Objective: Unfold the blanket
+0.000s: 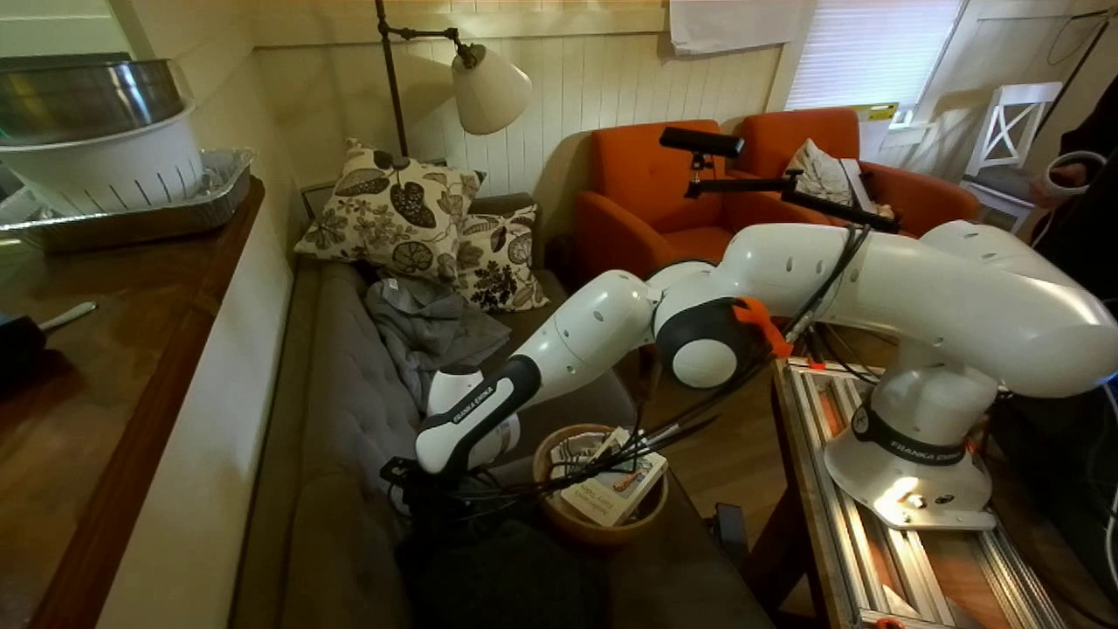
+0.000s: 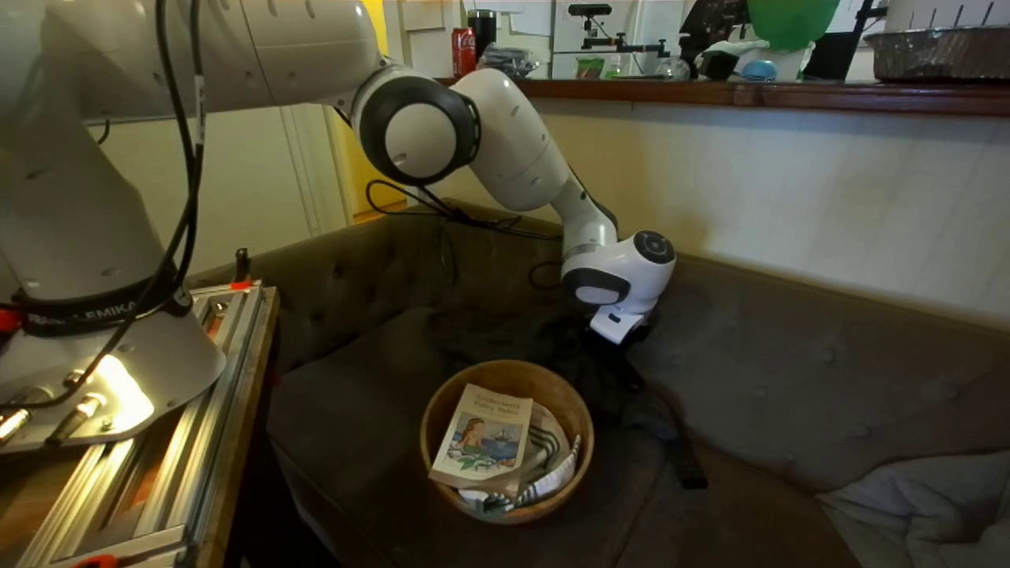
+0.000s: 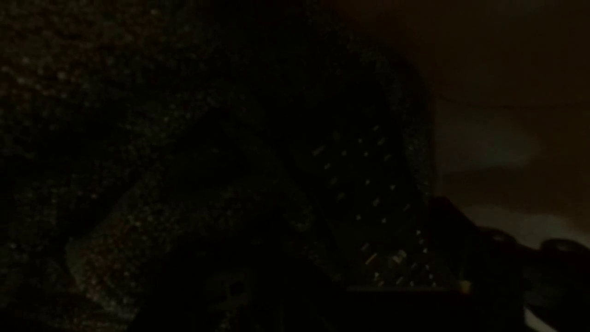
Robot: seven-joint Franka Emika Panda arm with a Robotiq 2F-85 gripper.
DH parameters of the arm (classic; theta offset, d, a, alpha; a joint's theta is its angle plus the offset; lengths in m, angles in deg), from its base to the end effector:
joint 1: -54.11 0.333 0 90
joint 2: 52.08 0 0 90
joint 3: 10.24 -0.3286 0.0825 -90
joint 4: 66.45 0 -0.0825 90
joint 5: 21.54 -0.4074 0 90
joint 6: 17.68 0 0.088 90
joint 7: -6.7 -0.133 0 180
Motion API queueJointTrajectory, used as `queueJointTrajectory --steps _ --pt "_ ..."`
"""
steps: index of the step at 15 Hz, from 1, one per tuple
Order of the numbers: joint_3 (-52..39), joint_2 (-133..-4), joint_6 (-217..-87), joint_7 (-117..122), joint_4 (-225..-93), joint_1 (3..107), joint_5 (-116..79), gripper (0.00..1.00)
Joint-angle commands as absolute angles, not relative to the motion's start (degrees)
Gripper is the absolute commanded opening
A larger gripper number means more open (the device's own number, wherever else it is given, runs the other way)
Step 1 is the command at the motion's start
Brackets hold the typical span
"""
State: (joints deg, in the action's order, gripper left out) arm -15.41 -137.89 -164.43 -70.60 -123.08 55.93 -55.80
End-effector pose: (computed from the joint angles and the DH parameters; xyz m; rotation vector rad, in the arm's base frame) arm 0.7432 0.0692 -0.1220 -1.7040 2.1703 0.3308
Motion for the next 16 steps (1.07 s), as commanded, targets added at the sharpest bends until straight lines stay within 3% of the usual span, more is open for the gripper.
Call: queueJointTrajectory --steps 1,4,9,10,11,16 --pt "-15.4 -137.9 -162.8 -73.7 -122.2 56.0 -53.8 0.51" --pt "-15.3 -137.8 -163.0 -74.2 -122.2 55.7 -53.4 0.29" --pt "-12.4 -137.5 -163.6 -77.2 -122.8 56.2 -51.1 0.02" --pt "-10.8 -136.9 -165.5 -76.3 -124.4 57.0 -52.6 0.05" --pt "-10.5 -134.8 -168.4 -75.4 -128.1 57.0 -53.1 0.00" --pt "-11.6 -129.5 -185.5 -72.7 -140.5 56.0 -56.4 0.00"
